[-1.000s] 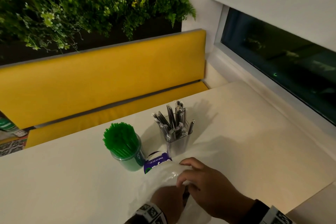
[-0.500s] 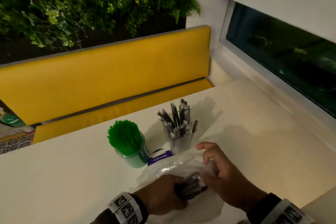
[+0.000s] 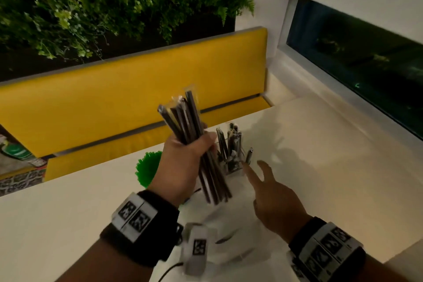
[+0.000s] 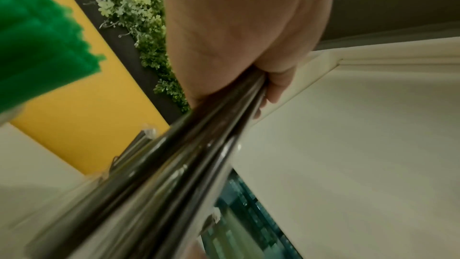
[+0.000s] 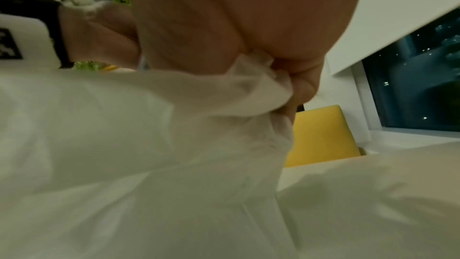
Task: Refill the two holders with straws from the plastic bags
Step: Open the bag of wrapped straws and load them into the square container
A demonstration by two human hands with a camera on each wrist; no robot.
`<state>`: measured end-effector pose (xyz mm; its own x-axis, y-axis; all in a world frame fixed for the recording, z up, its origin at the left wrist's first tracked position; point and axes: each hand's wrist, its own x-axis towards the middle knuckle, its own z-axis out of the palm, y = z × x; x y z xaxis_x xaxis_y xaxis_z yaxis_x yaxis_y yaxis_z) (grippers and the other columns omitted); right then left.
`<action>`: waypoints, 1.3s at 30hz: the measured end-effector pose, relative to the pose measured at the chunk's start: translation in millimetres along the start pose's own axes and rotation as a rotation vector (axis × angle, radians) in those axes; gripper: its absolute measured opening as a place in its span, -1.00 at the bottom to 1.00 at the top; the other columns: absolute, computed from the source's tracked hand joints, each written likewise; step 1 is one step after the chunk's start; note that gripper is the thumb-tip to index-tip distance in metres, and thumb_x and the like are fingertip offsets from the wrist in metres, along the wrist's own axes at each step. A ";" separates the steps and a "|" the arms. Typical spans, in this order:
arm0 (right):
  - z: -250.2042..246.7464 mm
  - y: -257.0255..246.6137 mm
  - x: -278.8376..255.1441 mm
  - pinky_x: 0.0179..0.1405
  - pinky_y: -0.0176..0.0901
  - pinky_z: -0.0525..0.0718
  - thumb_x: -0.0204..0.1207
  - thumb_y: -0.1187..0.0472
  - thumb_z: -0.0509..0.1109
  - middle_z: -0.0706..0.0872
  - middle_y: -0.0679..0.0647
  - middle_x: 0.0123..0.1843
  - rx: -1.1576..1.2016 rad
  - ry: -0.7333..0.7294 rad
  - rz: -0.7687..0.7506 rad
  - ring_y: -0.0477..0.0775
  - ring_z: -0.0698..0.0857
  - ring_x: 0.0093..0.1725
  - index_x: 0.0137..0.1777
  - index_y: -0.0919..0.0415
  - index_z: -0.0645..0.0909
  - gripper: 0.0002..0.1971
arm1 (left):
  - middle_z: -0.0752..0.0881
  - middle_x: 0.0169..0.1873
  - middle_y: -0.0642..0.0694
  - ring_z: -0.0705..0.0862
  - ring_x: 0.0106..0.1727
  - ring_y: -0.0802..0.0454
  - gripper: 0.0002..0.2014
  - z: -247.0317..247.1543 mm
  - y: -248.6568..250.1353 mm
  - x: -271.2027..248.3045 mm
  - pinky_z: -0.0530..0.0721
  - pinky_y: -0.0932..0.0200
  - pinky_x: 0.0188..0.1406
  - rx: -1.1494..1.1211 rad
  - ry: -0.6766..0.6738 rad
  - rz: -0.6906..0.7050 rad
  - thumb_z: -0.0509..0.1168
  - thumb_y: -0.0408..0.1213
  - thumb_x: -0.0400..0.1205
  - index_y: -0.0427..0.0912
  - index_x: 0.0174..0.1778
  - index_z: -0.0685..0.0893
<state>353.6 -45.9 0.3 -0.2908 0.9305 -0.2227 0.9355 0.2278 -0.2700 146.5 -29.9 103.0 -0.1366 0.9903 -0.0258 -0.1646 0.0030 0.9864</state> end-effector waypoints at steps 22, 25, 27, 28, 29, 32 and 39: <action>-5.7 -12.4 9.3 -0.30 -0.08 0.66 0.56 0.31 0.12 -0.01 0.11 0.78 -0.060 0.001 0.007 0.14 0.75 -0.24 0.73 -0.04 0.00 -0.26 | 0.03 0.70 0.15 0.12 0.64 0.19 0.22 -6.2 -64.2 45.7 0.31 0.05 0.52 0.607 -0.149 -0.031 0.66 -0.02 0.37 0.26 0.73 -0.12; -6.0 -16.5 9.8 -0.34 -0.11 0.62 0.58 0.32 0.11 -0.08 0.10 0.78 -0.063 -0.024 0.025 0.15 0.75 -0.22 0.73 -0.04 -0.06 -0.25 | 0.01 0.73 0.13 0.08 0.67 0.22 0.03 12.9 -45.4 49.5 0.21 0.12 0.55 0.717 -0.055 0.258 0.48 0.17 0.51 0.19 0.73 -0.08; -5.7 -17.2 10.1 -0.37 -0.14 0.55 0.57 0.34 0.11 -0.12 0.06 0.78 -0.055 -0.033 0.039 0.11 0.69 -0.29 0.74 -0.07 -0.10 -0.22 | 0.08 0.74 -0.04 0.04 0.74 0.00 -0.14 30.1 -51.5 54.0 0.12 -0.07 0.68 1.078 -0.117 0.405 0.27 0.29 0.60 0.06 0.73 0.06; -5.7 -17.2 10.0 -0.38 -0.15 0.55 0.57 0.34 0.12 -0.13 0.04 0.78 -0.048 -0.034 0.041 0.09 0.63 -0.34 0.74 -0.10 -0.09 -0.21 | 0.11 0.74 -0.09 0.02 0.76 -0.09 -0.17 35.6 -61.3 55.6 0.09 -0.20 0.70 1.283 -0.231 0.389 0.18 0.34 0.61 0.02 0.72 0.10; -5.5 -17.1 9.9 -0.38 -0.16 0.54 0.57 0.34 0.12 -0.14 0.02 0.78 -0.047 -0.035 0.039 0.07 0.58 -0.37 0.73 -0.12 -0.07 -0.22 | 0.13 0.74 -0.10 0.02 0.76 -0.12 -0.18 37.4 -70.3 56.9 0.07 -0.27 0.70 1.437 -0.340 0.324 0.13 0.37 0.62 0.01 0.71 0.14; -4.5 -17.1 10.7 -0.36 -0.17 0.56 0.56 0.35 0.13 -0.17 0.00 0.78 -0.048 -0.053 0.050 0.08 0.67 -0.29 0.73 -0.13 -0.13 -0.19 | 0.28 0.68 -0.06 0.20 0.71 -0.12 -0.25 39.6 -73.8 58.9 0.12 -0.37 0.65 1.411 -0.220 0.297 0.11 0.44 0.54 0.08 0.58 0.36; -1.9 -20.9 9.4 -0.44 -0.18 0.50 0.59 0.31 0.13 -0.19 0.02 0.78 -0.028 -0.056 0.081 0.08 0.69 -0.29 0.72 -0.08 -0.07 -0.25 | 0.50 0.56 0.03 0.33 0.64 -0.10 -0.55 62.7 -70.7 65.6 0.02 -0.54 0.59 1.609 -0.325 0.325 0.01 0.17 0.74 0.18 0.52 0.43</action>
<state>331.7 -41.4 5.7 -0.2243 0.9287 -0.2954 0.9613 0.1611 -0.2233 210.4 43.6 41.8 0.2665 0.9634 0.0290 0.9583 -0.2681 0.0987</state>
